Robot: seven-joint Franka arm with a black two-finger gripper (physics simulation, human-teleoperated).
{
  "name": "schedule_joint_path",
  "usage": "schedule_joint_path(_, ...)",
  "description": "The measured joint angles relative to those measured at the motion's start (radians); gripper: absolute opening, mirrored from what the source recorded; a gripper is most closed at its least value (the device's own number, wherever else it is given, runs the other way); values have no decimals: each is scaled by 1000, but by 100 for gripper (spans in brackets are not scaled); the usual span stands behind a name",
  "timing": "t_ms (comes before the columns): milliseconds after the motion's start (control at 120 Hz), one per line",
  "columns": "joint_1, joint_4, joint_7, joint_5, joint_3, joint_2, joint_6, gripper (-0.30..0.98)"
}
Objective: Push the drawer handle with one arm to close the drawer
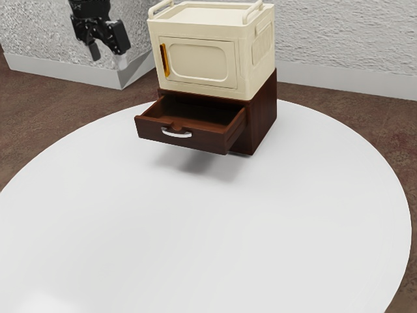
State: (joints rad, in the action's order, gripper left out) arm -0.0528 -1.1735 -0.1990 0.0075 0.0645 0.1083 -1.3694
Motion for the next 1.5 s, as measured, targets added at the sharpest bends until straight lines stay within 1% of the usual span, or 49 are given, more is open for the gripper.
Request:
schedule_joint_path(150, 13, -6, -1, -5, -3, 18, -2, 69)
schedule_joint_path(217, 13, -25, -2, -5, -2, 7, 0, 69)
schedule_joint_path(258, 11, -105, -1, -5, -3, -43, -7, 69)
schedule_joint_path(308, 6, -290, -1, -3, -1, -159, -42, 69)
schedule_joint_path(400, 11, -542, 17, -1, 9, -301, -94, 68)
schedule_joint_path(417, 13, -584, 23, 0, 10, -320, -104, 66)
schedule_joint_path(492, 19, -754, 52, 7, 32, -385, -175, 46)
schedule_joint_path(550, 21, -832, 74, 14, 39, -395, -246, 30)
schedule_joint_path(608, 21, -872, 97, 29, 42, -375, -321, 18)
schedule_joint_path(725, 21, -893, 136, 55, 44, -300, -443, 4)
schedule_joint_path(883, 20, -886, 176, 67, 76, -203, -571, -4)
schedule_joint_path(1025, 32, -819, 198, 69, 84, -107, -650, -8)
schedule_joint_path(1183, 35, -745, 208, 63, 84, -31, -698, -9)
schedule_joint_path(1392, 20, -605, 198, 15, 77, 113, -724, -10)
schedule_joint_path(1500, 20, -553, 185, -13, 77, 167, -730, -10)
